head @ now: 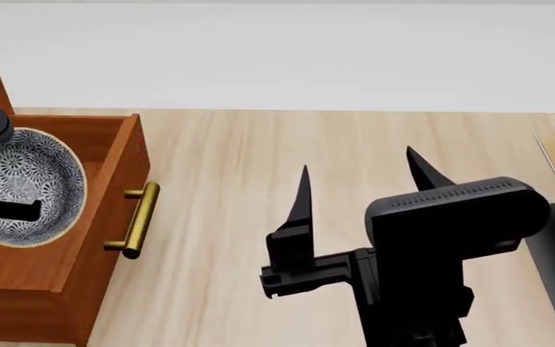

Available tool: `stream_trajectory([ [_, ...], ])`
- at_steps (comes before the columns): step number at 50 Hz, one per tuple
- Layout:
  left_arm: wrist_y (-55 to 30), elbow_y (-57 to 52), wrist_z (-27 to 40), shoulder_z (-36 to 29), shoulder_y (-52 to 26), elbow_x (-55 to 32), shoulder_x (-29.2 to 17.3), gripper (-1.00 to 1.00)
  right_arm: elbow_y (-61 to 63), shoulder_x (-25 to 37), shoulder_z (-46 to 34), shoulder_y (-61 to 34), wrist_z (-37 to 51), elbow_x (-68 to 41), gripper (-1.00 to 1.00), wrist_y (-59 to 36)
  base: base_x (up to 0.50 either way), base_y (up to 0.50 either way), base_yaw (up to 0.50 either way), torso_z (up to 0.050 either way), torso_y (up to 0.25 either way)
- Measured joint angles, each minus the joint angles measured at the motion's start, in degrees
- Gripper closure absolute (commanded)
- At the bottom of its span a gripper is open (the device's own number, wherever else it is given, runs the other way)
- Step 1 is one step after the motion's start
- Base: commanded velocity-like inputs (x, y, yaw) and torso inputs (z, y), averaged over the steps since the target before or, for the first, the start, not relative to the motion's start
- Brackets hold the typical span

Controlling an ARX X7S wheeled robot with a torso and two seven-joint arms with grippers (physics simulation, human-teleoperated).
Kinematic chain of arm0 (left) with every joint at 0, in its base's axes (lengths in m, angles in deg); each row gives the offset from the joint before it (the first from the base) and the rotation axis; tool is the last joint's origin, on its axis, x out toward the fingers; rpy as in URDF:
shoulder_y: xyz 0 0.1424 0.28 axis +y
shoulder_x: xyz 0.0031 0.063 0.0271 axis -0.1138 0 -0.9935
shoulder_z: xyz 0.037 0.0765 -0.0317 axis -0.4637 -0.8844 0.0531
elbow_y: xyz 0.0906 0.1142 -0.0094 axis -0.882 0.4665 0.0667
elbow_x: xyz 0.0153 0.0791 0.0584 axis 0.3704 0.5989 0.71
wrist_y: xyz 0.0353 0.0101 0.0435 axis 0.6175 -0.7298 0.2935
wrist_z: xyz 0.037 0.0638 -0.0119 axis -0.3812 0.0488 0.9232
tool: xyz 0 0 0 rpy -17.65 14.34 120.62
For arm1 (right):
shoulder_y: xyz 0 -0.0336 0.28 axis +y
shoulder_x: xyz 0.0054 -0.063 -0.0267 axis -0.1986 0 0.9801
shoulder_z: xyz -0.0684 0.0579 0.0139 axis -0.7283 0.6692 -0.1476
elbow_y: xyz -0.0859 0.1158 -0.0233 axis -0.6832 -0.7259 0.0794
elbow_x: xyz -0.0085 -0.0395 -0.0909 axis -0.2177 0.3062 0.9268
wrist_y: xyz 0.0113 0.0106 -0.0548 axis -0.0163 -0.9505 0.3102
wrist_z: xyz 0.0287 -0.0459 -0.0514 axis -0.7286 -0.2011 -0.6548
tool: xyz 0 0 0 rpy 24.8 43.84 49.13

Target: Put the bowl in the bottom drawer of the cabinet.

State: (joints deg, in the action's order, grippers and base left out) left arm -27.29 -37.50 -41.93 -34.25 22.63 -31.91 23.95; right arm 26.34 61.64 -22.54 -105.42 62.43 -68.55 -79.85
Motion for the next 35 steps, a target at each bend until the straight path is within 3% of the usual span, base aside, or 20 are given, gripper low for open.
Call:
stream_trajectory([
  [35,5.32,7.33,-2.94,-2.84,1.09,5.78,1.20,1.00,-0.23,0.61,-0.17,0.14,0.58,-0.51,-1.00,0.49,0.00,0.00,0.00,0.000,0.000],
])
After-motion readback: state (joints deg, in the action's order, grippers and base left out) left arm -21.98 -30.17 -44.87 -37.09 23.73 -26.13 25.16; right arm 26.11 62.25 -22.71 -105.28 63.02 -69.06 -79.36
